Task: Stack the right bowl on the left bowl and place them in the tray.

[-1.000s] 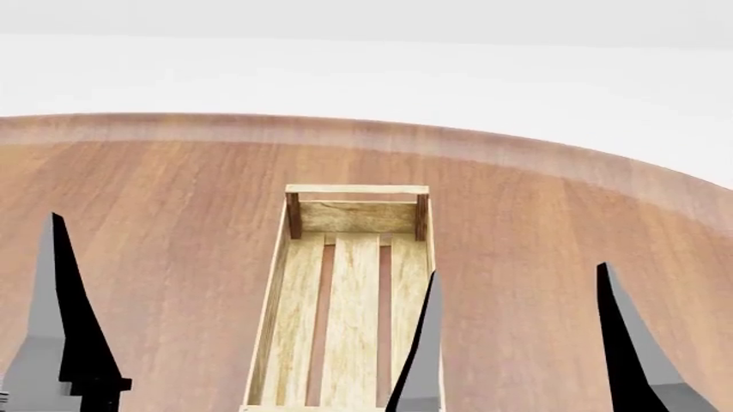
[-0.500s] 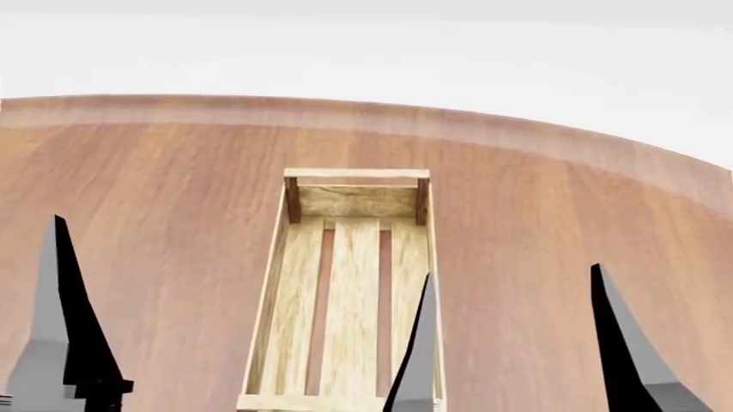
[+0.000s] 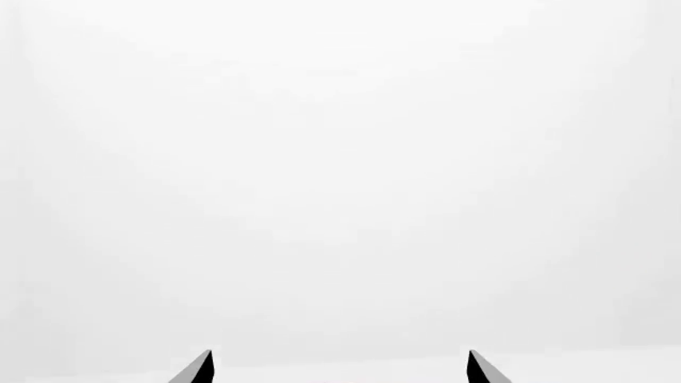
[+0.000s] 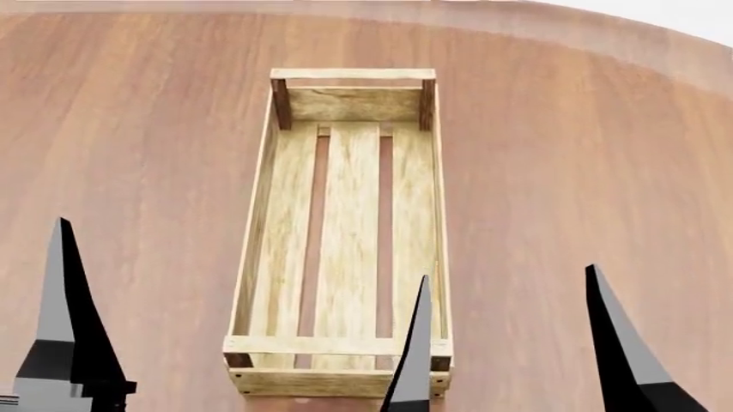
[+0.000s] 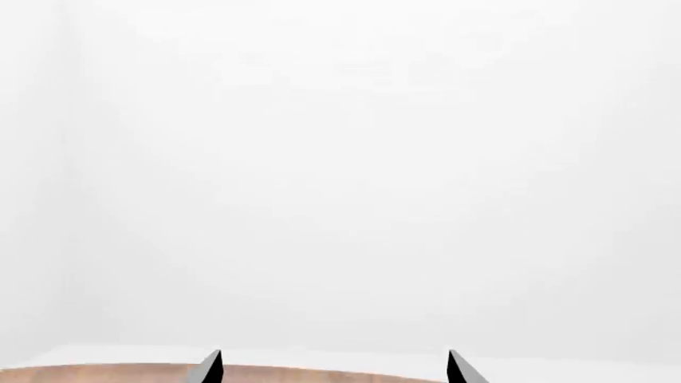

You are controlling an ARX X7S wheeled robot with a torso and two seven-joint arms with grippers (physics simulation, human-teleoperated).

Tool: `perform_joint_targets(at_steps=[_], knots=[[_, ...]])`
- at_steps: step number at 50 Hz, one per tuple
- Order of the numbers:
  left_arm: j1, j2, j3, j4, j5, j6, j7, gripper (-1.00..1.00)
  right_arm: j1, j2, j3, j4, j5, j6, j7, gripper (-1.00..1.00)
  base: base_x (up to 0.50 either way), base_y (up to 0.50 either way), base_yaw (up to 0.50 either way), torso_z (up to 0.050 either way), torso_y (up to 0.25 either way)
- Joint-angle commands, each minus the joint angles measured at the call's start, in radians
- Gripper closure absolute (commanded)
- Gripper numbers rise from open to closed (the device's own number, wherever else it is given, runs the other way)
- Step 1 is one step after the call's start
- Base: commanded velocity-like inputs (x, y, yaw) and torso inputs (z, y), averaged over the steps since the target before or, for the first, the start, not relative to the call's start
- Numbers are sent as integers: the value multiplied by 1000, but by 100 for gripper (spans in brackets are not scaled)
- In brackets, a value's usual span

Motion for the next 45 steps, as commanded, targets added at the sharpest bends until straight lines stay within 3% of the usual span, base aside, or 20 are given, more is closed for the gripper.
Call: perform_joint_targets(at_steps=[1,5,26,36,45], knots=[[6,11,-21,-9,10,26,15,-100,-1,-11,16,-1,-19,-4,-18,-100,0,0,0,2,-250],[8,8,-20,-12,11,35,11,-100,-2,-9,15,1,-19,-7,-16,-100,0,0,0,2,-250],[28,-13,-28,-23,-5,40,2,-100,-5,4,11,3,-13,-14,-7,-100,0,0,0,0,0],[119,-96,-206,-92,-110,53,25,-100,-6,11,16,8,-12,-15,0,-100,0,0,0,0,0],[179,-119,-306,-133,-209,29,35,-100,-5,15,12,7,-14,-12,5,-100,0,0,0,0,0]])
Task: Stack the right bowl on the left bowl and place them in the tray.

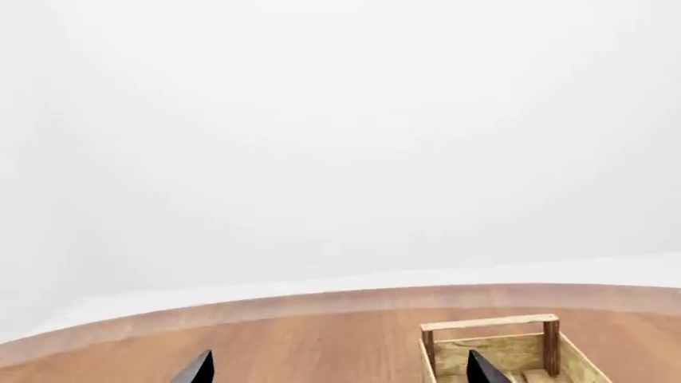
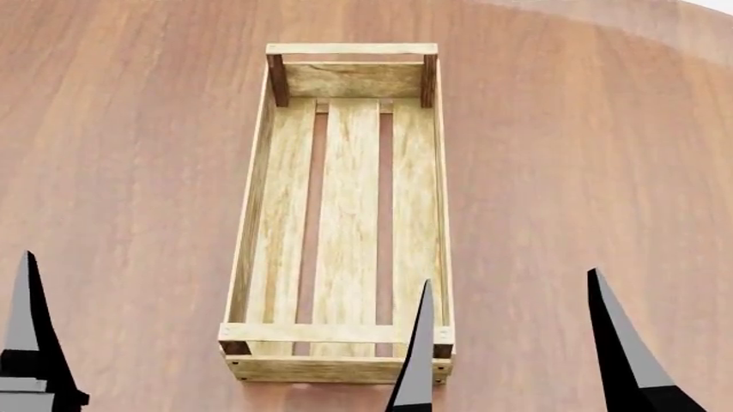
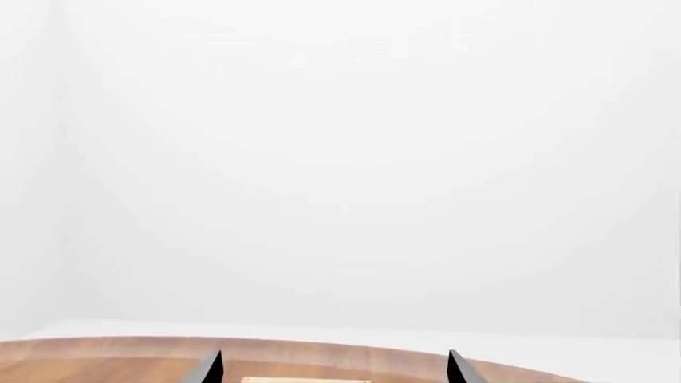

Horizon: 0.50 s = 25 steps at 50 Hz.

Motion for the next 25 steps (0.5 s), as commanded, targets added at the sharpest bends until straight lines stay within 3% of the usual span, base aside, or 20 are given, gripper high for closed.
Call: perform_joint_targets(at_steps=[1,10,25], knots=[[69,-24,-140,-57,-86,-1,35,-100,-1,-10,22,-2,-17,1,-14,-100,0,0,0,0,0],[131,-45,-258,-61,-252,-55,63,-100,-2,-5,29,3,-11,0,-7,-100,0,0,0,0,0],[187,-77,-344,-79,-429,-123,99,-100,2,-1,18,4,-16,1,-2,-100,0,0,0,0,0]])
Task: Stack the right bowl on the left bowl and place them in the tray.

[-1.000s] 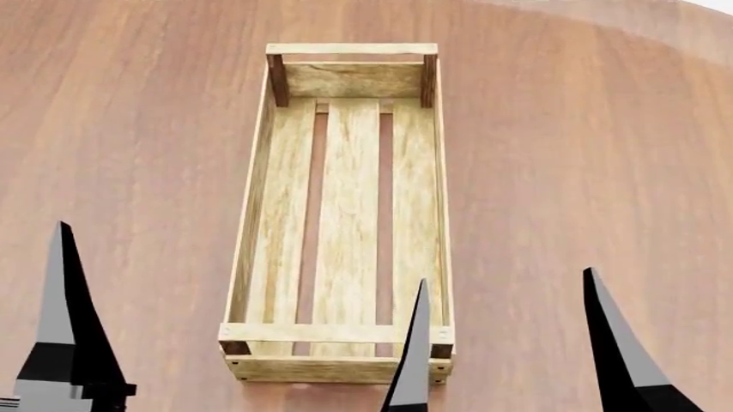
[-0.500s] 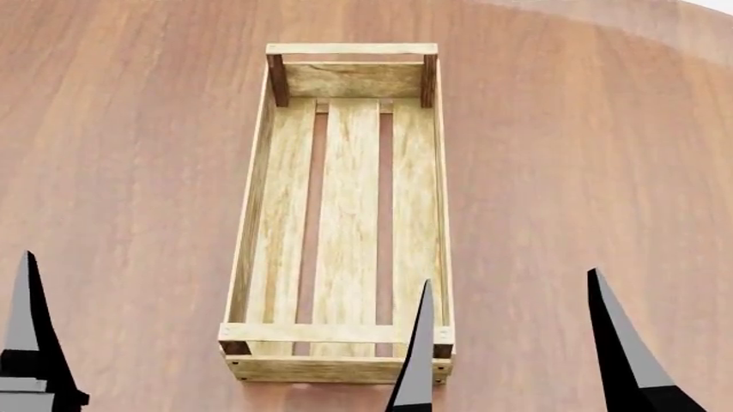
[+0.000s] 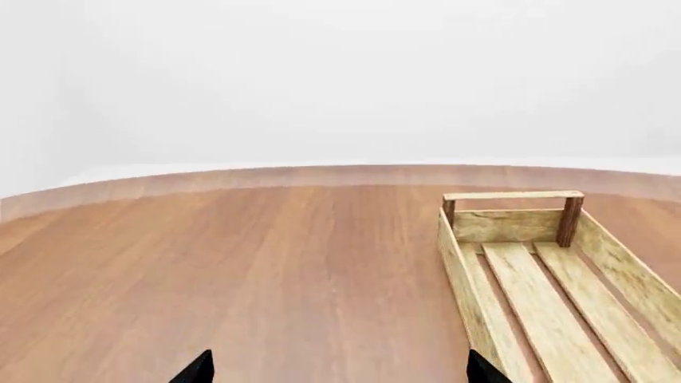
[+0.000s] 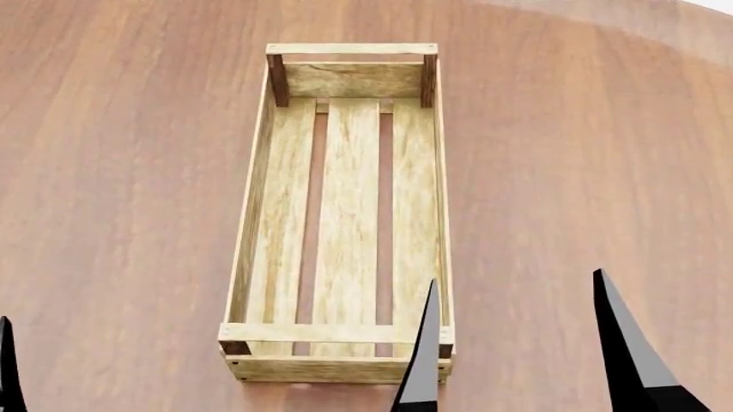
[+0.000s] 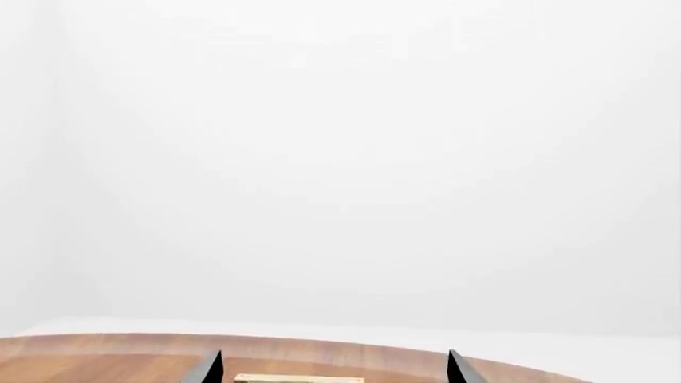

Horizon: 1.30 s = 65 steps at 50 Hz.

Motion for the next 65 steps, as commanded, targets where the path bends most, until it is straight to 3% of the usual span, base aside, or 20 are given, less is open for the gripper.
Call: perform_joint_targets(at_steps=[1,12,51,65], knots=[[43,0,-108,-17,-161,-37,49,-100,0,-14,16,2,-20,-3,-16,-100,0,0,0,0,0],[39,8,-198,-38,-349,-78,22,-100,1,-10,17,10,-17,-8,-12,-100,0,0,0,0,0],[61,63,-212,-184,-455,-77,32,-100,-5,0,6,30,-22,-27,0,-100,0,0,0,0,0],[53,81,-252,-214,-587,-118,-41,-100,-6,5,4,23,-20,-23,6,-100,0,0,0,0,0]])
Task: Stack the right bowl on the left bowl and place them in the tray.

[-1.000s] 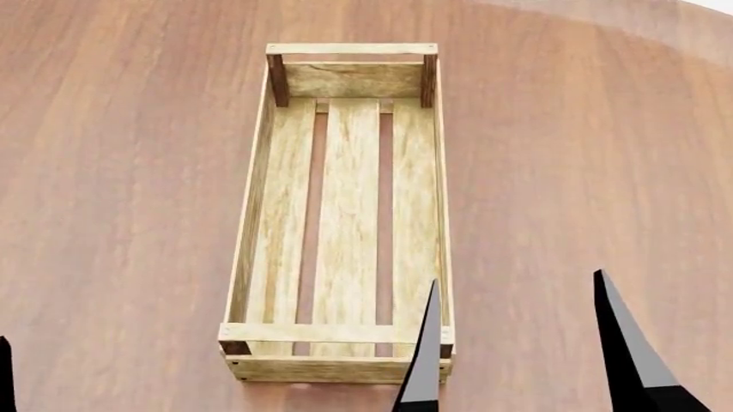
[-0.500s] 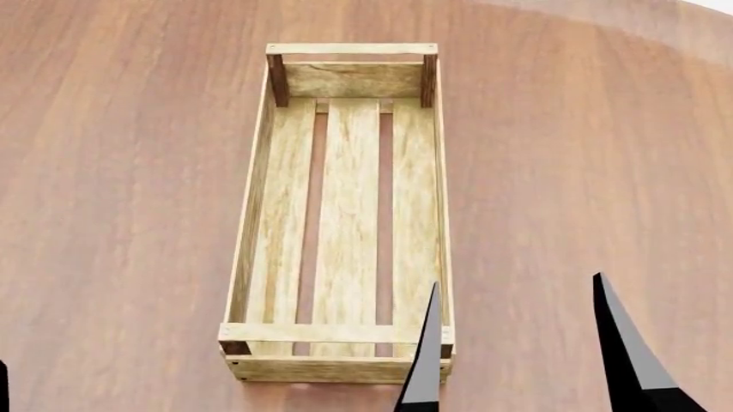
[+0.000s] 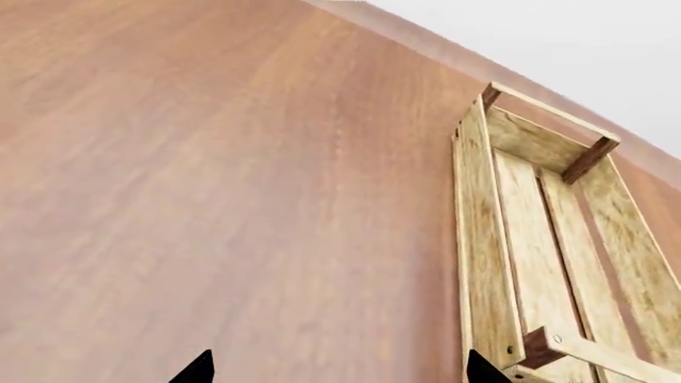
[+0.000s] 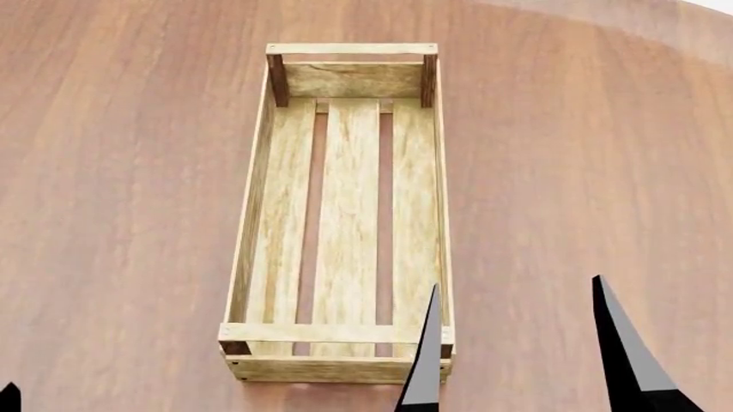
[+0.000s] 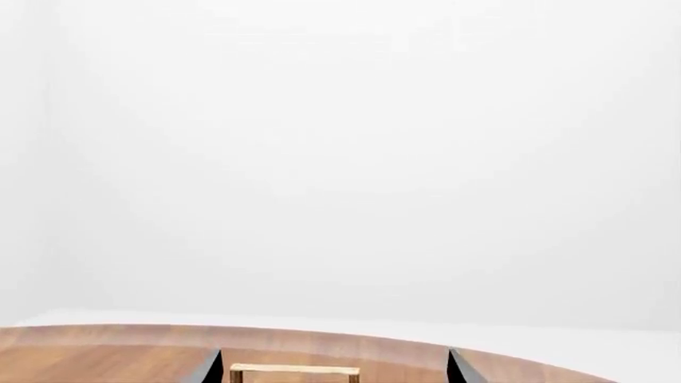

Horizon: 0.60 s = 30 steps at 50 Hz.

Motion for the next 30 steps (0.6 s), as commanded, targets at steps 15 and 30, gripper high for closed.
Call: perform_joint_targets(at_steps=[15,30], knots=[[-12,32,-38,-91,-115,-37,-53,-100,5,-9,18,-2,-15,2,-13,-100,0,0,0,0,0],[-3,36,-22,-123,-135,-49,-47,-100,2,-6,17,4,-14,-4,-7,-100,0,0,0,0,0]])
